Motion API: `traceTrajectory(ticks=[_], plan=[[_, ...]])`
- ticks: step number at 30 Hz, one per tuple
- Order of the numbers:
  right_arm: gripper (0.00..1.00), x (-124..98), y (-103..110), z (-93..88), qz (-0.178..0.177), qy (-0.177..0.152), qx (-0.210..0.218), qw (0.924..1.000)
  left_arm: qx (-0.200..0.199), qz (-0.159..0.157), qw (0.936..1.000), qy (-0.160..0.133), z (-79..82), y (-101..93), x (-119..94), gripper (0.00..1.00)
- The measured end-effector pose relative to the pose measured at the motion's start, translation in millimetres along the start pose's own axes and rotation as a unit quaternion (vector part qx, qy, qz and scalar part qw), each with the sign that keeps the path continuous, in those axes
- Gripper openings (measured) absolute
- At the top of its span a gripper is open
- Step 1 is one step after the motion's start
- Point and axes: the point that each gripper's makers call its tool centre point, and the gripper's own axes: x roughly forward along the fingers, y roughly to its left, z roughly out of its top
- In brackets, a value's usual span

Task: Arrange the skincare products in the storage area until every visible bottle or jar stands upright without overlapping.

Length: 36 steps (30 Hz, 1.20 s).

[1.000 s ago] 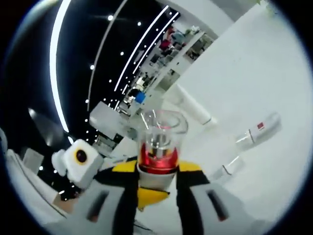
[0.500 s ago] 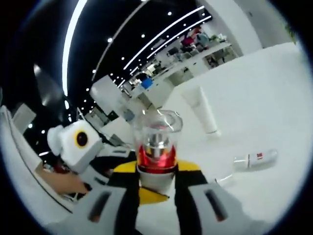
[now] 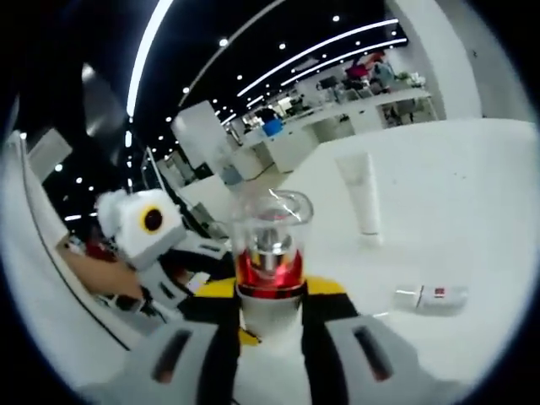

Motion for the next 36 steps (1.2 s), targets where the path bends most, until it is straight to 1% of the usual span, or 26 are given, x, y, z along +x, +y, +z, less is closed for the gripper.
traceTrajectory(ticks=[3,4,5,7,9,11,12,13,15,17,20,21,23,25,30,32,35,36], plan=[[0.25,-2,-1,-5.7,0.007,0.007,-0.006,0.9999,0.009,-0.002,0.9998,0.016,-11.3,-0.4,-2,0.43],[0.25,-3,-1,-10.5,0.012,0.011,-0.009,0.9998,0.015,-0.002,0.9995,0.028,-18.1,-1.3,-1,0.44],[0.25,-3,0,-15.3,0.014,0.018,-0.02,0.9995,0.019,-0.002,0.9991,0.038,-23.3,-2.0,0,0.44],[0.25,-2,0,-24.8,0.017,0.037,-0.043,0.9983,0.024,-0.003,0.9985,0.048,-28.8,-3.3,1,0.44],[0.25,0,0,-32.3,0.02,0.049,-0.053,0.9972,0.023,-0.007,0.9983,0.053,-32.2,-5.3,1,0.44],[0.25,1,0,-36.1,0.023,0.053,-0.057,0.9967,0.022,-0.01,0.9982,0.055,-33.1,-6.5,1,0.44],[0.25,2,0,-40.8,0.025,0.058,-0.068,0.9957,0.026,-0.013,0.9977,0.06,-34.6,-8.1,0,0.44],[0.25,2,0,-41.1,0.027,0.057,-0.072,0.9954,0.031,-0.011,0.9976,0.061,-34.1,-8.7,0,0.44],[0.25,3,1,-43.4,0.032,0.059,-0.081,0.9945,0.053,-0.012,0.9963,0.067,-33.9,-9.5,-1,0.44],[0.25,7,2,-49.2,0.045,0.065,-0.109,0.9909,0.06,-0.014,0.9956,0.071,-32.9,-9.0,-1,0.44],[0.25,11,3,-54.5,0.059,0.078,-0.159,0.9824,0.049,-0.007,0.9968,0.062,-27.9,-3.6,-5,0.44],[0.25,13,3,-56.0,0.059,0.081,-0.163,0.9815,0.046,-0.006,0.9971,0.06,-27.1,-2.9,-6,0.44],[0.25,15,2,-58.3,0.066,0.085,-0.185,0.9768,0.045,-0.003,0.9972,0.059,-27.5,-1.6,-8,0.43],[0.25,16,2,-60.5,0.074,0.09,-0.203,0.9722,0.053,0.003,0.9969,0.058,-28.0,-0.6,-11,0.42],[0.25,17,2,-66.4,0.092,0.093,-0.231,0.9642,0.05,0.001,0.9971,0.057,-28.6,-1.2,-14,0.4],[0.25,17,2,-67.8,0.097,0.092,-0.234,0.963,0.05,-0.001,0.9971,0.058,-28.9,-1.6,-15,0.4],[0.25,18,2,-70.0,0.102,0.089,-0.255,0.9574,0.058,-0.006,0.9962,0.065,-30.6,-2.8,-15,0.38],[0.25,19,3,-70.8,0.105,0.09,-0.264,0.9544,0.063,-0.008,0.9956,0.07,-31.5,-2.6,-14,0.38]])
